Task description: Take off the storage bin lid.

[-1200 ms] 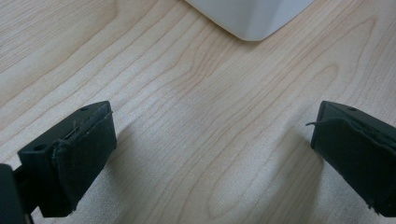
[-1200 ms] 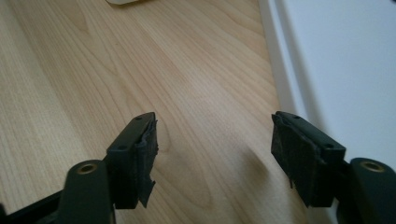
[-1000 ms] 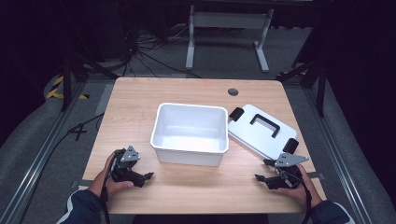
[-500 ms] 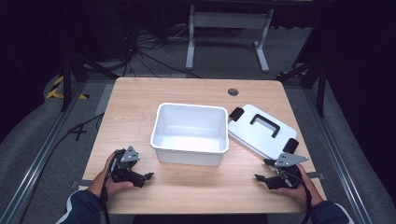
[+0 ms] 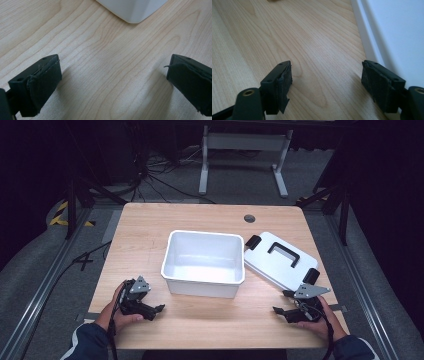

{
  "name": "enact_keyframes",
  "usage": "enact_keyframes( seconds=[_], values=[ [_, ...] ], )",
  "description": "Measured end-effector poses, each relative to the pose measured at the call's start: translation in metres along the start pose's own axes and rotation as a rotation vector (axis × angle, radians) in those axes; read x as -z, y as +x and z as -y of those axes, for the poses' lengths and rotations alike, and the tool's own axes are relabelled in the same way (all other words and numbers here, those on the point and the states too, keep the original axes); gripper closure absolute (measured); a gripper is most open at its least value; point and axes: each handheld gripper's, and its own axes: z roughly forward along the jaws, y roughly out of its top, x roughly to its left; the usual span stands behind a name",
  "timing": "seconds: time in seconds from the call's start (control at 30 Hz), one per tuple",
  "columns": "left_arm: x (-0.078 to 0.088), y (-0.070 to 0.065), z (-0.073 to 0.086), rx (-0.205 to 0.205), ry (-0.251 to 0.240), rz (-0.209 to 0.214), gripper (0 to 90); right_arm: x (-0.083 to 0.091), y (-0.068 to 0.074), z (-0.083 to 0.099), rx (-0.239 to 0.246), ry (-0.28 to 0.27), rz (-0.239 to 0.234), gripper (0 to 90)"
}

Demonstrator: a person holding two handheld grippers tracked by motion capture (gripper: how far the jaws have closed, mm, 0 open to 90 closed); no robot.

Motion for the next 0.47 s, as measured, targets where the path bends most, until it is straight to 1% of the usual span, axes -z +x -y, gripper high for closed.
enact_keyframes(
  seconds=[0.03, 0.1, 0.13, 0.47],
  values=[
    [0.0002, 0.0000, -0.0003, -0.001, 0.006, 0.003, 0.2, -0.0001, -0.0001, 0.0000, -0.002, 0.000, 0.000, 24.3],
    [-0.0003, 0.0000, -0.0005, 0.001, 0.004, 0.004, 0.2, 0.0000, -0.0001, -0.0001, -0.003, 0.001, 0.000, 24.2],
    [-0.0010, -0.0002, -0.0007, 0.000, -0.003, -0.005, 0.2, 0.0000, -0.0001, -0.0001, -0.003, 0.001, 0.000, 24.2],
    [-0.0015, -0.0005, -0.0009, 0.003, -0.005, -0.004, 0.2, -0.0001, 0.0000, 0.0000, -0.002, 0.000, 0.002, 23.9]
  ],
)
